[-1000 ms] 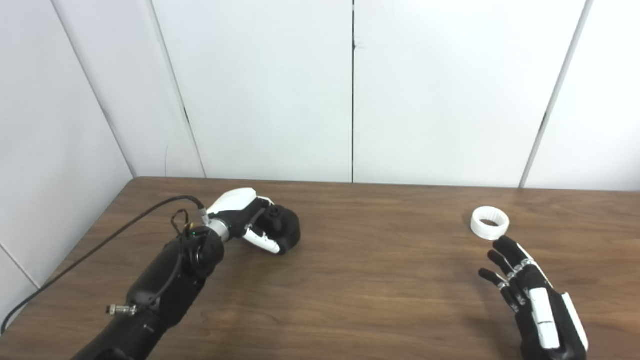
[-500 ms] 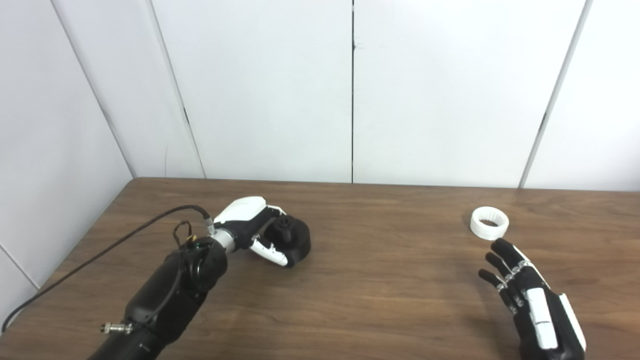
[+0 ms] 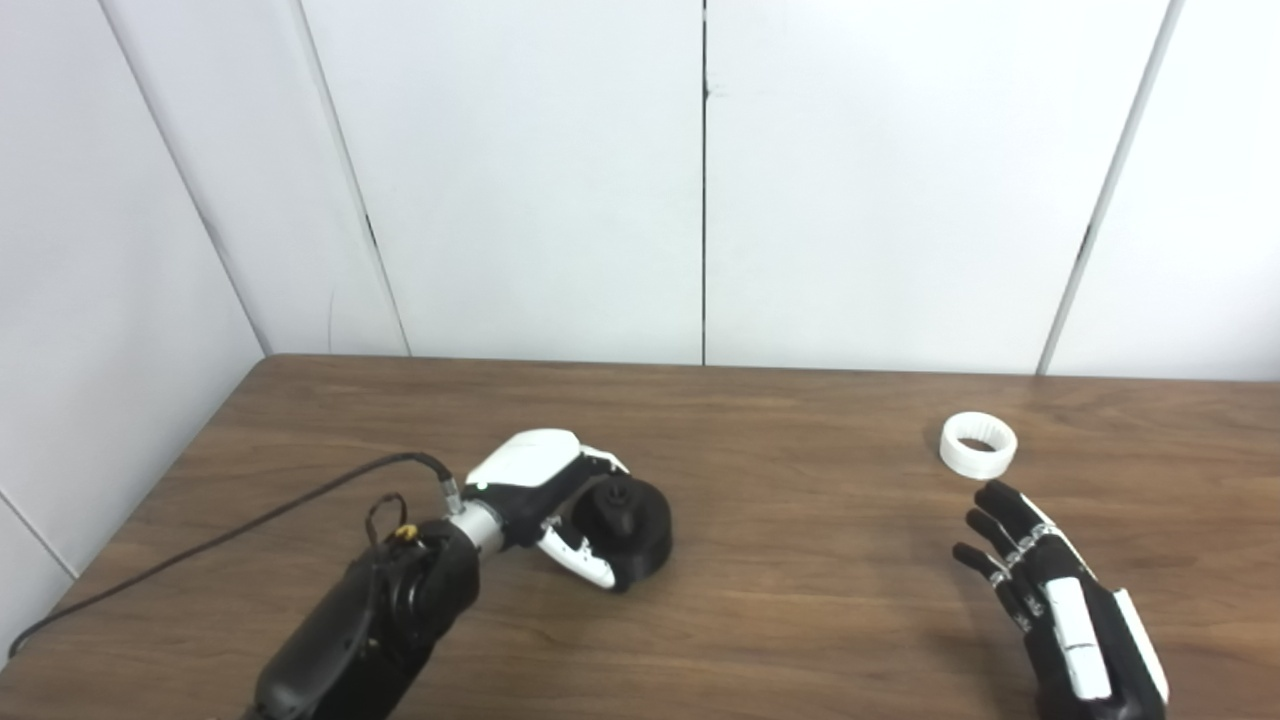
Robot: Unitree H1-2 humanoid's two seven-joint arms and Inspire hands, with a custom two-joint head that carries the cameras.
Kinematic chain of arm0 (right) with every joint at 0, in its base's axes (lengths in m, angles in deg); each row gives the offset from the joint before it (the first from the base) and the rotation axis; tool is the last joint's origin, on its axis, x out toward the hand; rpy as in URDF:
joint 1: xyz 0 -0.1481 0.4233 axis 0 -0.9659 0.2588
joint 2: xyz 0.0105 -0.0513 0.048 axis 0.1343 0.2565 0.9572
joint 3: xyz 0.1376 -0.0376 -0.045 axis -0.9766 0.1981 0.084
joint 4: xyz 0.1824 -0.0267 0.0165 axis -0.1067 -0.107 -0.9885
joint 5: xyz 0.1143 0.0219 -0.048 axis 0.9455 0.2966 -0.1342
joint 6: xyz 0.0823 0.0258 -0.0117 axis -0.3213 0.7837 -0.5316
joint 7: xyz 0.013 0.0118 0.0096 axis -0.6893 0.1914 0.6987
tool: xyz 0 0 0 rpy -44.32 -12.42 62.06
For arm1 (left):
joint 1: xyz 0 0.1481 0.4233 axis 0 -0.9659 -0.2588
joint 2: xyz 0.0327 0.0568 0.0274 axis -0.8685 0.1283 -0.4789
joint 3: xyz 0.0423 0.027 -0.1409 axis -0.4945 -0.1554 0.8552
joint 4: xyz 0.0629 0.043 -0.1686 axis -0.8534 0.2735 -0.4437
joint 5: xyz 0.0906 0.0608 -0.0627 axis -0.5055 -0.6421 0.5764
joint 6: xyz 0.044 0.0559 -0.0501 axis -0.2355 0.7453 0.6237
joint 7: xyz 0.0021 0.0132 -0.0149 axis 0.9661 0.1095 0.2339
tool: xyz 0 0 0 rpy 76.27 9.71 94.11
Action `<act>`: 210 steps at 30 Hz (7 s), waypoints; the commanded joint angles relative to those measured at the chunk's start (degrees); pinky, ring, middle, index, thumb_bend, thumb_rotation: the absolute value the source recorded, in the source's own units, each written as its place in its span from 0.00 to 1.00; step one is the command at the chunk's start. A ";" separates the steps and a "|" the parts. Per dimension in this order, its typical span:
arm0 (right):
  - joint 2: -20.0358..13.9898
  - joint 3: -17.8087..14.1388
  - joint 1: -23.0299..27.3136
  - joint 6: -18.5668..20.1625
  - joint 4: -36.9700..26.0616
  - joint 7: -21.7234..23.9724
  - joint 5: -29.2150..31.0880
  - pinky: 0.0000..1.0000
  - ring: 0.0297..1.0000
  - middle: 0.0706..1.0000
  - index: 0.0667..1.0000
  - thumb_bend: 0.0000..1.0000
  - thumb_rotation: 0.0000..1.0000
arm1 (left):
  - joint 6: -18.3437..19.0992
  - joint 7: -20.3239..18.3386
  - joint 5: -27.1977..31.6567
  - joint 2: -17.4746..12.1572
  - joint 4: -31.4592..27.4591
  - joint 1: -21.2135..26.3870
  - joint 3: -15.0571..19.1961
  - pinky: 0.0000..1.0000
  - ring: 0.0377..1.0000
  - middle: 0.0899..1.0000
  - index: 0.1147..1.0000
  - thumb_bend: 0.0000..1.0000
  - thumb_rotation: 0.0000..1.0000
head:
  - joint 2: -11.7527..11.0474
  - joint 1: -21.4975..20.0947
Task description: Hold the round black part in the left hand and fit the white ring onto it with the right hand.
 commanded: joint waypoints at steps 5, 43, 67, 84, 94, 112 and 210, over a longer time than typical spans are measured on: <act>1.13 0.56 -4.68 0.02 1.33 0.47 1.40 0.81 0.91 0.88 0.83 0.65 0.79 | -1.91 -0.40 -1.77 -0.70 -6.15 -0.84 -0.52 0.86 0.90 0.84 0.68 0.83 0.28 | 0.59 -1.02; 2.31 2.81 -3.26 9.75 -8.85 -4.07 -1.16 0.85 0.95 0.92 0.87 0.63 0.83 | -5.64 -3.96 -3.70 3.37 -22.06 -12.70 0.10 0.85 0.88 0.81 0.65 0.86 0.31 | 9.09 -6.11; 1.91 2.78 -3.50 11.13 -10.43 -4.21 -1.17 0.85 0.95 0.93 0.88 0.60 0.86 | -6.95 -4.95 -6.47 7.77 -21.95 -13.19 -1.20 0.85 0.89 0.83 0.67 0.85 0.34 | 9.33 -5.88; -6.49 -2.73 4.23 17.33 -14.05 -6.19 -8.67 0.80 0.90 0.91 0.85 0.64 0.65 | -7.13 -4.77 -7.18 9.19 -20.65 -13.08 -1.32 0.87 0.89 0.83 0.66 0.85 0.33 | 8.52 -6.17; -17.64 -5.63 14.21 25.76 -8.33 -5.47 -13.87 0.83 0.89 0.88 0.77 0.75 0.45 | -8.58 -3.62 -7.50 9.78 -19.02 -13.11 -1.25 0.86 0.89 0.83 0.66 0.85 0.32 | 7.72 -6.79; -27.29 8.19 22.93 22.34 4.05 -2.69 -34.84 0.89 0.96 0.94 0.74 0.94 0.36 | -9.56 -1.94 -7.40 9.99 -18.35 -14.06 -1.45 0.86 0.88 0.82 0.65 0.85 0.31 | 4.91 -8.21; -21.56 18.99 46.68 17.77 37.54 -0.47 -43.26 0.93 1.00 0.95 0.76 0.88 0.31 | -7.07 -6.30 -7.09 9.18 -23.89 -17.38 0.07 0.85 0.89 0.83 0.67 0.86 0.29 | 1.71 -13.31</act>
